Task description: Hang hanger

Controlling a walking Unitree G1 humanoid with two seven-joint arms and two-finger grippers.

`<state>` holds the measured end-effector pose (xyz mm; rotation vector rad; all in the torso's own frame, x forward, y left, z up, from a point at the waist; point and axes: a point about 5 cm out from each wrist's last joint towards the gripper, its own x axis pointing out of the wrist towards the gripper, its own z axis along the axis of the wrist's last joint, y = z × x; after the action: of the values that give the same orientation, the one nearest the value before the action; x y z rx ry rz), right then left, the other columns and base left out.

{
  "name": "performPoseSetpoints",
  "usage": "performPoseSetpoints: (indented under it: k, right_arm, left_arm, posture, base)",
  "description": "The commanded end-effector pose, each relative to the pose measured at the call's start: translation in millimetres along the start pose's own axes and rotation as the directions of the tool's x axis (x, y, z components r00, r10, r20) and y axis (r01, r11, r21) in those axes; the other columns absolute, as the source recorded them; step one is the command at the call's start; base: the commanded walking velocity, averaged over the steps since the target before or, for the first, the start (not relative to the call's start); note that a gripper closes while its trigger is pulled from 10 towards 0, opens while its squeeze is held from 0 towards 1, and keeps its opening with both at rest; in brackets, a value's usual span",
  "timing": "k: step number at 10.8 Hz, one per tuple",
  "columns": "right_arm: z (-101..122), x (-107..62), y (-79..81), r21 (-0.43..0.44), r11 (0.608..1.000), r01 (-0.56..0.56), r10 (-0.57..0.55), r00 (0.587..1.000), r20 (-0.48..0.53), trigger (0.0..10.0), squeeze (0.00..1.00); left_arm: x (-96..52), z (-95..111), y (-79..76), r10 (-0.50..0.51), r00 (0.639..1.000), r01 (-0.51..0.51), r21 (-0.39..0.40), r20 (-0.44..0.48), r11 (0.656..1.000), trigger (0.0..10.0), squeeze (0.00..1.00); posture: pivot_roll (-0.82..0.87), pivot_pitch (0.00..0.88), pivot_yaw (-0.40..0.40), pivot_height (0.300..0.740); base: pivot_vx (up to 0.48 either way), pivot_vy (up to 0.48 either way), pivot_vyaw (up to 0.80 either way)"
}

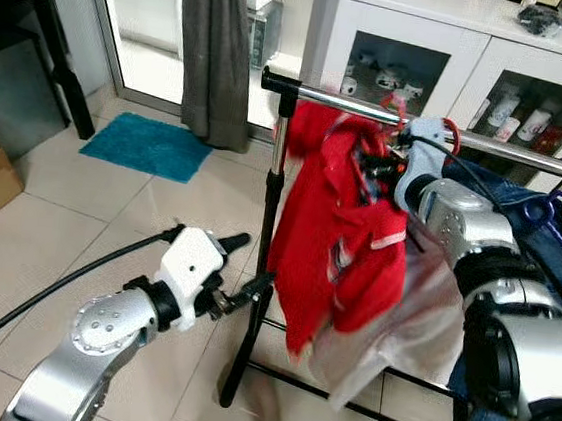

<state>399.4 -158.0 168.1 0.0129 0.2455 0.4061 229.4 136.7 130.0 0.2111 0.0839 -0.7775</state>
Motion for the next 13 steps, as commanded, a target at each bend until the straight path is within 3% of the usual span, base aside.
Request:
performPoseSetpoints:
  k: [1, 4, 6, 9, 12, 13]
  right_arm:
    - [24.6, -5.0, 0.8, -0.021, 1.0, -0.015, 0.018, 0.99, 0.142, 0.0, 0.0]
    - [20.8, -20.3, 8.1, -0.062, 0.997, -0.036, 0.048, 0.977, 0.207, 0.0, 0.0]
    - [-25.3, -49.9, 24.0, -0.062, 0.997, -0.048, 0.058, 0.986, 0.159, 0.0, 0.0]
    - [-45.2, -69.1, 43.4, -0.04, 0.999, -0.004, 0.011, 0.984, 0.18, 0.0, 0.0]
    - [-77.6, -89.8, 47.9, 0.025, 0.996, 0.086, -0.088, 0.989, 0.117, 0.0, 0.0]
    - [-85.0, -92.3, 48.7, 0.043, 0.993, 0.105, -0.109, 0.989, 0.097, 5.6, 0.0]
  left_arm:
    - [-0.2, 4.1, 2.6, 0.018, 1.0, -0.018, 0.015, 0.005, 1.0, 10.0, 0.0]
    - [0.5, 1.5, 4.5, 0.082, 0.997, -0.082, 0.004, 0.0, 0.997, 10.0, 0.0]
    - [-0.3, -10.4, 3.3, 0.137, 0.99, -0.138, -0.026, -0.041, 0.99, 10.0, 0.0]
    - [0.4, -14.3, 1.8, 0.142, 0.988, -0.144, -0.04, -0.053, 0.989, 10.0, 0.0]
    - [-2.2, -19.5, 0.0, 0.164, 0.984, -0.168, -0.054, -0.064, 0.984, 10.0, 0.0]
    - [-3.0, -20.0, 0.2, 0.171, 0.983, -0.175, -0.057, -0.065, 0.983, 10.0, 0.0]
  posture:
    - [0.06, 0.0, -0.047, 0.74]
    - [0.06, 0.004, -0.055, 0.74]
    - [0.06, 0.011, -0.058, 0.74]
    - [0.04, 0.014, -0.055, 0.74]
    - [0.04, 0.016, -0.067, 0.74]
    - [0.04, 0.019, -0.069, 0.74]
  base:
    - [0.0, 0.0, 0.0]
    - [0.0, 0.0, 0.0]
    - [0.0, 0.0, 0.0]
    - [-0.335, 0.0, 0.0]
    - [-0.39, 0.0, 0.0]
    - [-0.36, 0.0, 0.0]
